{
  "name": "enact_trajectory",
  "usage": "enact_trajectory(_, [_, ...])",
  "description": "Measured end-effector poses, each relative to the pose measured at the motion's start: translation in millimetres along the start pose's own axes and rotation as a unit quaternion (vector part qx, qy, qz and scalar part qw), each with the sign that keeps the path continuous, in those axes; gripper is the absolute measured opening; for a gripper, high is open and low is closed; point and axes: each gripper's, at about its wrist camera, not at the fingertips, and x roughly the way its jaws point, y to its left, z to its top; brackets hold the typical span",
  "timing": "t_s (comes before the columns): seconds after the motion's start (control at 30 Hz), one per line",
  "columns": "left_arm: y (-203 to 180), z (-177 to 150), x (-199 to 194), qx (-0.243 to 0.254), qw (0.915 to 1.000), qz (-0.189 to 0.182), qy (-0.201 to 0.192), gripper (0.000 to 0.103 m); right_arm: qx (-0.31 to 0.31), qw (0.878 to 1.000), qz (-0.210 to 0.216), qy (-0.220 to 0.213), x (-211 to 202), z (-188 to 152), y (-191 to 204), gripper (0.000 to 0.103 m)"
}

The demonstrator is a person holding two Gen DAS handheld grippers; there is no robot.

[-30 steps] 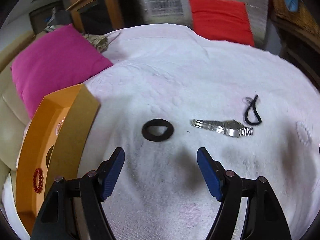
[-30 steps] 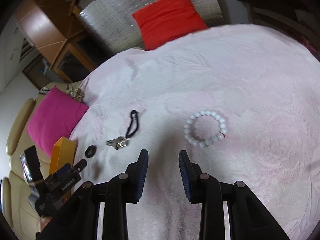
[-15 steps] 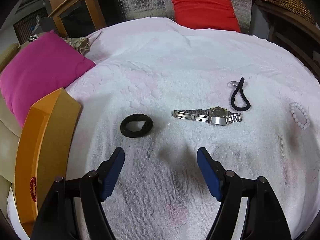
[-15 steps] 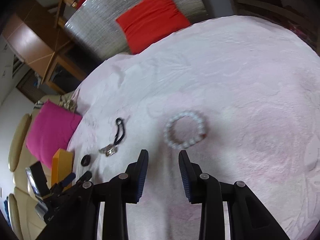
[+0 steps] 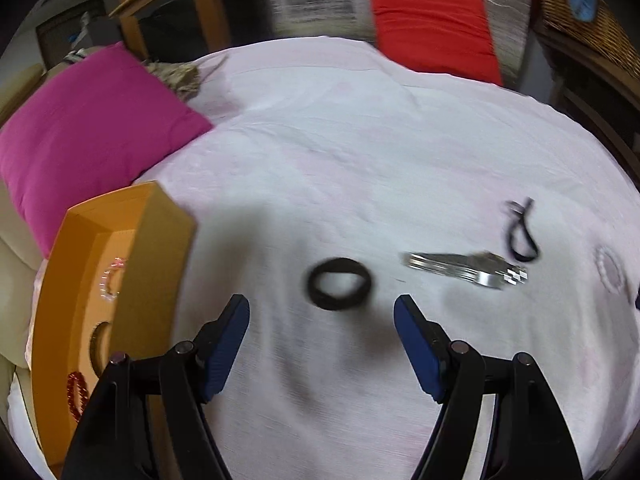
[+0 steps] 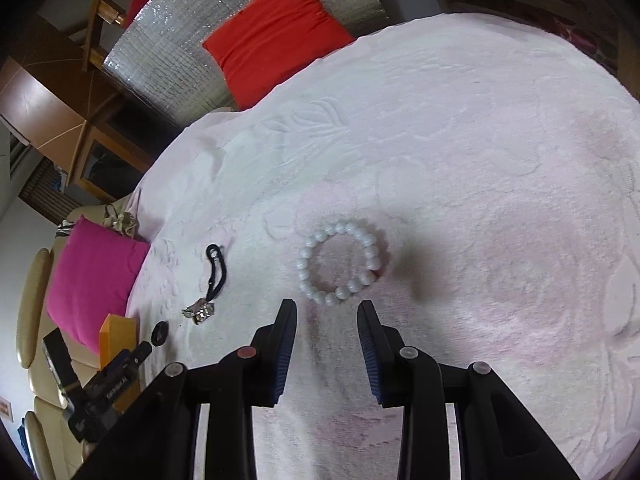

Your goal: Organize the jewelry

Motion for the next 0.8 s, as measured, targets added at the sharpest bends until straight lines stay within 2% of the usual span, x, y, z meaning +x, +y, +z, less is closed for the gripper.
enact_trajectory(0.1, [9.7,0.6,5.1,-0.016,0.9998,0.006,0.008,0.075,-0.012,1.000,0.008,0.010,9.9,-2.0,12.9,0.035])
enact_trajectory(0.23, [8.5,3.0,7.1,-0.014,0.9999,0.001,0.008,0.075,-0.043,0.999,0.020,0.018,26.5,-2.5,38.5,0.035])
enact_trajectory(0.53, [18.2,4.9,19.3,-0.005,0.9995,0.016,0.026,0.075,-0.093,0.995,0.012,0.025,60.8,-3.5,75.7,0.035])
enact_trajectory(0.67, [22.9,3.1,23.4,-0.013,0.9992,0.006,0.038,0.075,-0.092,0.995,0.014,0.027,68.7,-0.5,80.1,0.035])
enact_trajectory(0.8, [19.8,5.9,17.4,-0.015,0.9995,-0.019,0.019,0.075,-0.094,0.995,0.014,0.031,75.6,0.7,84.9,0.035])
